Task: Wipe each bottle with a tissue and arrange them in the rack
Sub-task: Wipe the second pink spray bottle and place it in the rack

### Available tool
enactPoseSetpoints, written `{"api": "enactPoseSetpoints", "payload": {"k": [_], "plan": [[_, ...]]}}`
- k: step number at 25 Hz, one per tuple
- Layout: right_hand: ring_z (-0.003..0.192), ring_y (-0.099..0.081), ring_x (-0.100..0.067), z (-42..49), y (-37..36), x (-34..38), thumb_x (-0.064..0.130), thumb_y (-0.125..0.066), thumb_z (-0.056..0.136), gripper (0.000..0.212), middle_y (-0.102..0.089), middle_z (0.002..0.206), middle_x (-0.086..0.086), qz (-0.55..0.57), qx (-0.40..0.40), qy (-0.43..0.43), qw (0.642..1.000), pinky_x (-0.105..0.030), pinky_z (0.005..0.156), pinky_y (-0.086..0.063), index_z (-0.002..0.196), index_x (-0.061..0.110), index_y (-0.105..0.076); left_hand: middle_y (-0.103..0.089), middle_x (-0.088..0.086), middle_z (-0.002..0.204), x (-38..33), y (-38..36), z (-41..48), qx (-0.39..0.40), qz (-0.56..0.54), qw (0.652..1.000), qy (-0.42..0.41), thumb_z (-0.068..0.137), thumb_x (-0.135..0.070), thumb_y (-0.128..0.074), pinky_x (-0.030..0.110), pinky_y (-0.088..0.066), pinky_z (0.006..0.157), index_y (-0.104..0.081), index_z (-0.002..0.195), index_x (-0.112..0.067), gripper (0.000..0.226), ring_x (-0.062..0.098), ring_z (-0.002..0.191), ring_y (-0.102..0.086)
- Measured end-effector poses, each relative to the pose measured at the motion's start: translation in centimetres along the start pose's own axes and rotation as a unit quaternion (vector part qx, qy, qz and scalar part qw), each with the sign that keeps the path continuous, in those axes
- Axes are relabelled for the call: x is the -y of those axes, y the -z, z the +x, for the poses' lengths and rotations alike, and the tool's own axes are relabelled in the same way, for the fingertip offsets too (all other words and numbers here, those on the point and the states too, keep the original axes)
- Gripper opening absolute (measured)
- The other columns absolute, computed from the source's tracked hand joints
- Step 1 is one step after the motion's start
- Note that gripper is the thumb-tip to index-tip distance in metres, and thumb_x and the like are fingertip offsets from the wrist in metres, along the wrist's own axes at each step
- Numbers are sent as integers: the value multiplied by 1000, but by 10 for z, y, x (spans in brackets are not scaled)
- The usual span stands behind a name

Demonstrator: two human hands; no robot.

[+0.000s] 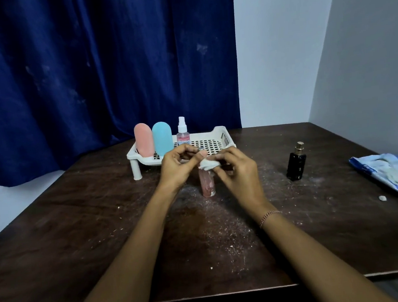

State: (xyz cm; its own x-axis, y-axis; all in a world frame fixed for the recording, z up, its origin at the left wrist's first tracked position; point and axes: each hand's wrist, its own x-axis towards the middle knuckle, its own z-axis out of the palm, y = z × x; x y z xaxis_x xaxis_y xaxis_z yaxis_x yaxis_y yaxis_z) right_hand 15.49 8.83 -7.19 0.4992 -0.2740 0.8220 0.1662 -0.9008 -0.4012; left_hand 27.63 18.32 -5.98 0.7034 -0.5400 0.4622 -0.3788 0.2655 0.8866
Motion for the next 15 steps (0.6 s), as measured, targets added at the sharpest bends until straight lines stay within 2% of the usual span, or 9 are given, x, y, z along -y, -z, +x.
{"api": "enactPoseSetpoints", "payload": {"k": [4, 7, 9, 13, 15], "plan": [[83, -62, -12, -2, 0, -2, 4, -74, 74, 19, -64, 93, -3, -9, 29, -12, 999, -30, 75, -57, 92, 5, -69, -63, 1, 72, -1, 0, 0, -16, -21, 1000, 3, 76, -6, -73, 18, -48, 64, -60, 71, -15, 16, 8, 66, -59], [90, -61, -15, -3, -2, 2, 3, -72, 76, 21, -62, 98, -6, -14, 11, 28, 999, -28, 82, -53, 97, 2, -68, -60, 1, 68, -3, -4, -2, -3, -18, 1000, -1, 77, -3, -71, 11, -43, 54, -57, 70, -14, 19, -3, 53, -55], [94, -60, -14, -2, -2, 2, 2, -72, 76, 21, -62, 100, -6, -4, 8, 33, 999, -25, 86, -51, 97, 2, -69, -60, -1, 66, -3, -4, -2, -1, -10, 1000, -5, 77, -5, -72, 13, -42, 54, -57, 69, -15, 20, -1, 53, -53], [91, -59, -13, -5, -2, -3, 5, -73, 75, 21, -62, 98, -1, -33, 85, 21, 996, -31, 82, -54, 96, 7, -71, -63, -12, 57, -3, 0, 0, -34, -31, 999, 6, 77, -3, -72, 12, -45, 56, -55, 70, -13, 21, -2, 53, -55], [91, -60, -15, -6, -3, -1, 3, -72, 75, 24, -62, 97, -3, -58, 94, 38, 993, -31, 82, -54, 99, 7, -70, -63, -14, 54, -3, 0, -1, -35, -34, 999, 8, 77, -2, -71, 11, -46, 56, -55, 70, -13, 21, -3, 52, -55]]}}
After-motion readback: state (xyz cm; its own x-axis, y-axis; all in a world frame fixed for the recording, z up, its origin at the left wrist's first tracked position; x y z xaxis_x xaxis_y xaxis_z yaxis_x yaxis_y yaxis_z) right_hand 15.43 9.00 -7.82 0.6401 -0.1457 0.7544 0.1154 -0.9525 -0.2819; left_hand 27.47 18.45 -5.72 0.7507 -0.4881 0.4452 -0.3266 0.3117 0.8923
